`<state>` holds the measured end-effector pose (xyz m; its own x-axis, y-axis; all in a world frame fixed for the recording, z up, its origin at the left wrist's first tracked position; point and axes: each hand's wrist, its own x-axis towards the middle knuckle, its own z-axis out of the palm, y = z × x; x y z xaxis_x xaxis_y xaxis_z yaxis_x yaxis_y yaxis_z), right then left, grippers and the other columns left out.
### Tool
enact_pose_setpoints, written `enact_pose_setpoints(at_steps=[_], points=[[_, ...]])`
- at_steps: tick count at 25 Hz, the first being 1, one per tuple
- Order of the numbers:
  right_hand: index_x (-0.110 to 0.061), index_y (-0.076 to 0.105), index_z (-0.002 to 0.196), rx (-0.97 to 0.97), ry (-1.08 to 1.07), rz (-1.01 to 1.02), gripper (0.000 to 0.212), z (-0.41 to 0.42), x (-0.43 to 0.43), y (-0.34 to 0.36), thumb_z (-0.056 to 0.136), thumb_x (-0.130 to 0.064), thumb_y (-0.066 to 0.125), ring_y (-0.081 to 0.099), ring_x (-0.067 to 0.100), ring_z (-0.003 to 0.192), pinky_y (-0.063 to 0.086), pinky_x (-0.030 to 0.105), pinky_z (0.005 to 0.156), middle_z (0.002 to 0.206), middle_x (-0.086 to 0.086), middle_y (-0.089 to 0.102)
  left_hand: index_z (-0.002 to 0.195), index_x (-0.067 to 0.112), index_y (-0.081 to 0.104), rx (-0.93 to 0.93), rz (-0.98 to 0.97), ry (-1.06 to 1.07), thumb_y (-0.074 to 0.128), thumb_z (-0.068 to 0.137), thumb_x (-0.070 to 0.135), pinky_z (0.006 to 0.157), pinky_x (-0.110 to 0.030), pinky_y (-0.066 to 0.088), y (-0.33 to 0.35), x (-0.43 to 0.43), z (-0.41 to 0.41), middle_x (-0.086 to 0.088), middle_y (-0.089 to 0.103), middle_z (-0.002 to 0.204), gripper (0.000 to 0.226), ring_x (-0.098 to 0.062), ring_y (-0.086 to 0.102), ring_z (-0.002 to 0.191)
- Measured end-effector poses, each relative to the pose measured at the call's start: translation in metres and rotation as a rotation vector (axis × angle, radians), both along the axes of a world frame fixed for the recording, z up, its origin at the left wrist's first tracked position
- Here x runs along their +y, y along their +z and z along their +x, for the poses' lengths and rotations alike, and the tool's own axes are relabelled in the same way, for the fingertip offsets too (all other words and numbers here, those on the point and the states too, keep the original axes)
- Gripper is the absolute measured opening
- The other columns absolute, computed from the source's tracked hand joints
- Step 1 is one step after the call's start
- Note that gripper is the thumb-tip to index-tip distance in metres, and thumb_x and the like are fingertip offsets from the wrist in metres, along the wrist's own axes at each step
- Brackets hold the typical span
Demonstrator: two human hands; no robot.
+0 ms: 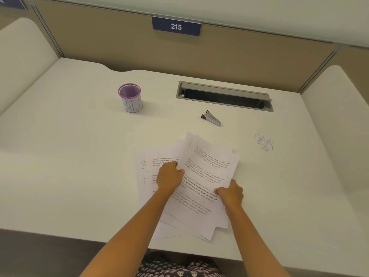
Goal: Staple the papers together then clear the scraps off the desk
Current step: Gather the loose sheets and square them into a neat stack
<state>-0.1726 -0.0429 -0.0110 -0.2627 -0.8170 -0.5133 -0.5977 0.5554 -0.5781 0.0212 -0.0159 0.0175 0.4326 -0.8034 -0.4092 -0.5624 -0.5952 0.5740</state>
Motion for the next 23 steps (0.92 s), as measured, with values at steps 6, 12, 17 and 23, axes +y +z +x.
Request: enact_pose_setpoints(at_steps=[6,12,17,23], points=[[-0.01,0.047,0.121,-0.103,-0.066,-0.02,0.052,-0.002,0.003,0.004,0.076,-0.013,0.072,0.056,0.034,0.102,0.054,0.043,0.082,0.12,0.015,0.05,0.121,0.008,0.054,0.213,-0.074,0.026,0.05,0.099,0.018,0.072,-0.03,0.044,0.005,0.008,-0.013,-0.009,0.066,0.115,0.025,-0.02,0.056,0.085],[-0.006,0.055,0.117,-0.424,-0.207,0.006,0.057,-0.016,0.0,0.011,0.067,-0.011,0.081,0.067,0.028,0.093,0.057,0.044,0.082,0.107,0.008,0.069,0.142,0.019,0.044,0.577,-0.157,0.185,0.056,0.096,0.023,0.105,-0.044,0.045,0.004,0.024,-0.011,-0.001,0.052,0.142,0.048,-0.025,0.054,0.124],[0.004,0.07,0.095,-0.547,-0.147,0.126,0.023,-0.004,-0.006,0.031,0.074,-0.002,0.077,0.07,0.031,0.082,0.057,0.038,0.073,0.092,0.015,0.074,0.131,0.02,0.053,0.787,-0.246,0.341,0.057,0.096,0.015,0.095,-0.049,0.053,0.005,0.048,0.013,-0.005,0.069,0.121,0.035,-0.026,0.068,0.107],[-0.003,0.07,0.09,-0.457,0.035,0.116,0.015,0.042,-0.016,0.024,0.076,-0.002,0.07,0.069,0.034,0.088,0.057,0.043,0.079,0.094,0.016,0.073,0.115,0.008,0.056,0.495,-0.2,0.446,0.06,0.092,0.016,0.083,-0.031,0.051,-0.011,0.074,0.036,-0.003,0.064,0.113,0.025,-0.02,0.061,0.101]])
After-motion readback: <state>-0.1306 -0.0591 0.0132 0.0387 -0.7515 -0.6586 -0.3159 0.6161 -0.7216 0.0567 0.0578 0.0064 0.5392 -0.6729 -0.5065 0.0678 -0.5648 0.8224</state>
